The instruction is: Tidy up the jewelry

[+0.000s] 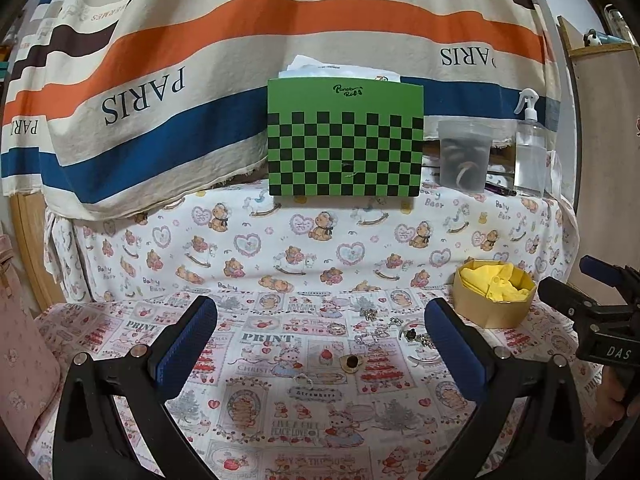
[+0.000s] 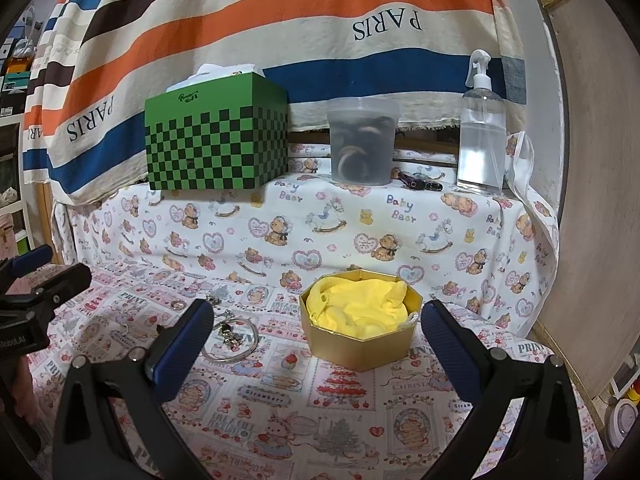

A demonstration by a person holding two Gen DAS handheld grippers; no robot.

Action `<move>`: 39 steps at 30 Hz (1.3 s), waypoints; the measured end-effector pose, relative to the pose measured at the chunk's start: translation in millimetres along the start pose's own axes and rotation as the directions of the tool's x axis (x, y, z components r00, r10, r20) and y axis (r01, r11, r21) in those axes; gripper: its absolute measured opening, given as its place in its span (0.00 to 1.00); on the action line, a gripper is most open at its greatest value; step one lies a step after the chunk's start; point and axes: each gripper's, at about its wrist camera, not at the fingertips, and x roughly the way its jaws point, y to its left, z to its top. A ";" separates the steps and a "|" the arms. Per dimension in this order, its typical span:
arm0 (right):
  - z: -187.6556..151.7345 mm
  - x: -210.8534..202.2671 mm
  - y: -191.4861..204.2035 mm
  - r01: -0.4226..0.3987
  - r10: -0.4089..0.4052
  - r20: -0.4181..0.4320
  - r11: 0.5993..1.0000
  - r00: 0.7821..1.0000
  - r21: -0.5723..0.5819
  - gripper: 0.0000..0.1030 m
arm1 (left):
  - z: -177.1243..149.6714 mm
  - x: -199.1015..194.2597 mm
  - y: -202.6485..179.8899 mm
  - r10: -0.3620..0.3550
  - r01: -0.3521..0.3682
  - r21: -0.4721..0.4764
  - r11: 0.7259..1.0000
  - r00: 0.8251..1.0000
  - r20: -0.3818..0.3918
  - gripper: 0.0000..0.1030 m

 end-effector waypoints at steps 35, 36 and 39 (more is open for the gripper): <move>-0.7 -7.2 1.4 0.015 -0.014 0.029 1.000 0.999 -0.017 1.00 | 0.6 -4.3 2.7 -0.004 0.005 -0.016 1.000 1.000 0.019 1.00; -0.6 -8.3 1.5 0.021 -0.020 0.035 1.000 0.999 -0.016 1.00 | 0.8 -4.3 3.2 -0.012 0.012 -0.018 1.000 1.000 0.019 1.00; 0.2 -9.5 1.4 0.023 -0.022 0.041 1.000 0.999 -0.016 1.00 | 1.3 -0.9 5.1 -0.020 0.020 -0.028 0.999 1.000 0.002 1.00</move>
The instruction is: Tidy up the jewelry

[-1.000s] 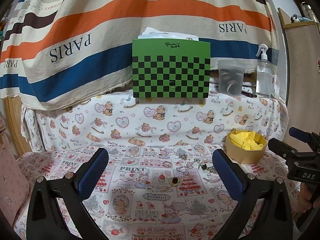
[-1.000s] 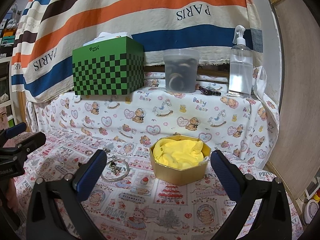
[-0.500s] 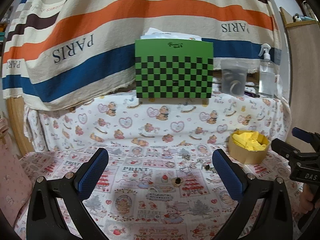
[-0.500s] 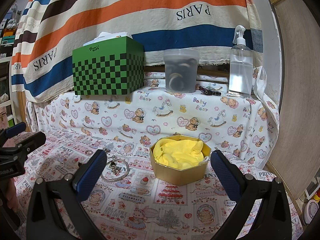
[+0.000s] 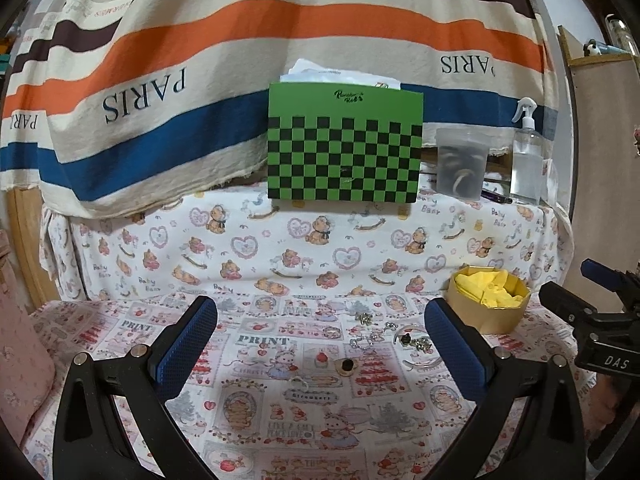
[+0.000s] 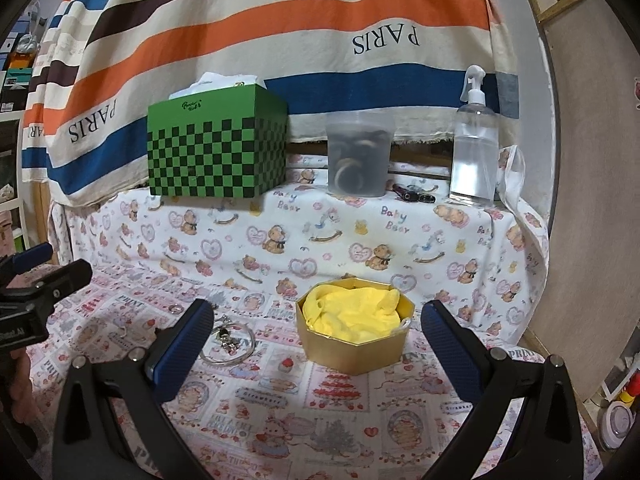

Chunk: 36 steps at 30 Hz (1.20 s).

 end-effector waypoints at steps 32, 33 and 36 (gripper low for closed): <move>-1.6 14.8 -1.3 0.004 -0.003 -0.088 1.000 0.996 0.011 1.00 | -0.3 12.6 23.3 0.062 -0.063 -0.028 0.998 0.997 -0.034 1.00; -1.8 14.1 -0.9 0.003 -0.002 -0.084 1.000 0.996 0.010 1.00 | -0.4 13.8 23.6 0.058 -0.059 -0.029 0.998 0.998 -0.040 1.00; -2.3 14.2 -3.6 0.007 -0.004 -0.091 0.999 0.996 0.036 1.00 | 1.1 18.5 29.9 0.039 -0.042 -0.058 0.997 0.998 -0.044 1.00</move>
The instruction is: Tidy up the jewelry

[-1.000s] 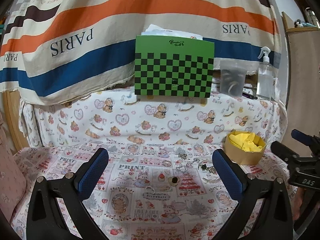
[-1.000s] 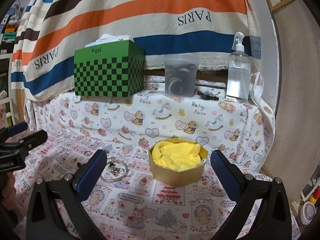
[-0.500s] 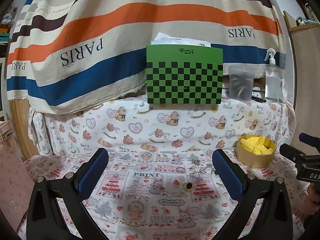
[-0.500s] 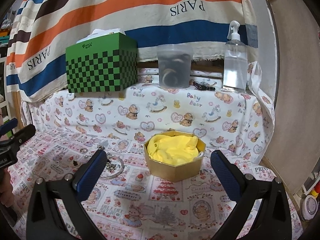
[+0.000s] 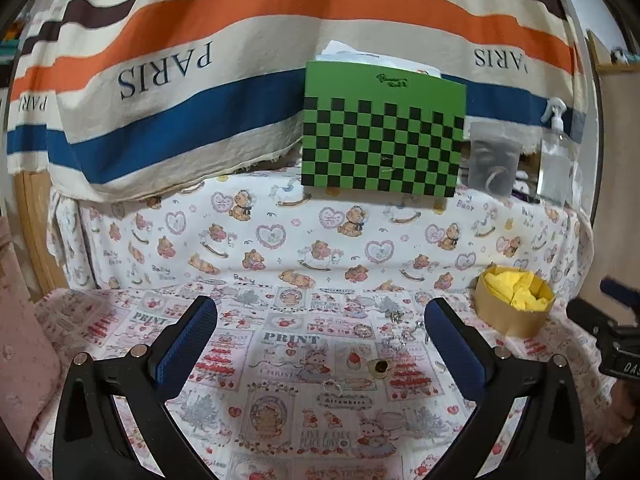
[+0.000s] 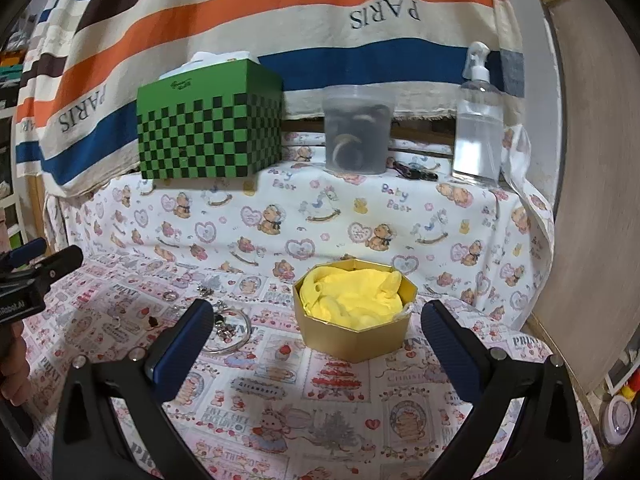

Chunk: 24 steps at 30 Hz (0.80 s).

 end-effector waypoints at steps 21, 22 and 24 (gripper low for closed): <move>22.4 93.0 65.6 -0.192 0.225 -0.481 0.974 0.847 0.118 0.40 | 13.7 40.2 76.1 0.074 -0.110 -0.160 0.981 0.973 -0.217 0.66; 21.6 98.9 67.0 -0.183 0.219 -0.498 0.976 0.839 0.121 0.31 | 13.1 41.8 76.9 0.077 -0.116 -0.161 0.980 0.970 -0.229 0.64; 17.5 113.4 71.3 -0.155 0.191 -0.529 0.982 0.827 0.112 0.29 | 11.6 45.8 78.6 0.086 -0.129 -0.160 0.979 0.964 -0.251 0.61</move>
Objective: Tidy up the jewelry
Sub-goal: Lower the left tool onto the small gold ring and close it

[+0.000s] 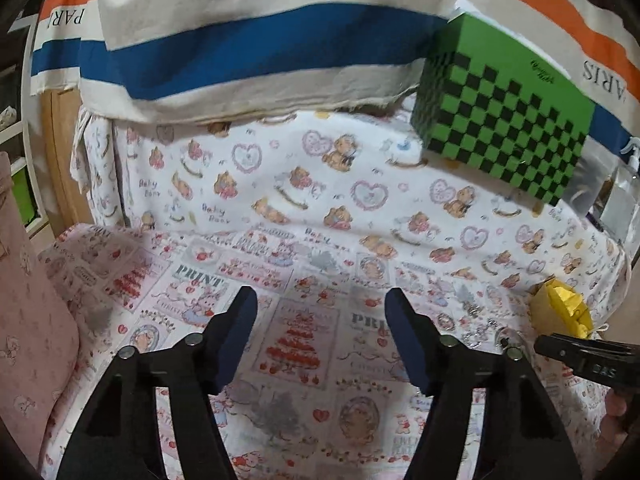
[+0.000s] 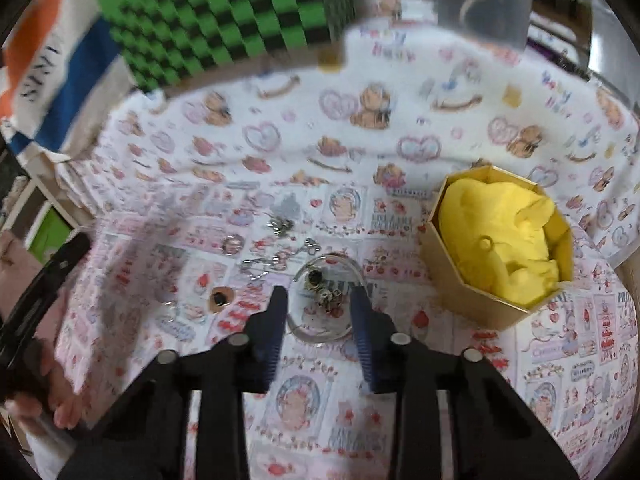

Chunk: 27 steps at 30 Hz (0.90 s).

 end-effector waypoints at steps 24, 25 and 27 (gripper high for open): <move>-10.1 -70.0 -50.1 -0.040 0.009 0.289 0.994 0.957 0.100 0.07 | -16.8 9.3 -67.6 -0.230 0.277 0.107 0.955 0.917 -0.326 0.32; -9.2 -67.7 -53.7 -0.064 0.032 0.282 0.993 0.959 0.103 0.07 | -17.2 8.5 -77.4 -0.224 0.280 0.129 0.951 0.915 -0.336 0.32; -9.9 -63.3 -59.6 -0.062 0.032 0.260 0.992 0.965 0.108 0.07 | -18.2 12.0 -98.1 -0.191 0.267 0.170 0.949 0.911 -0.365 0.32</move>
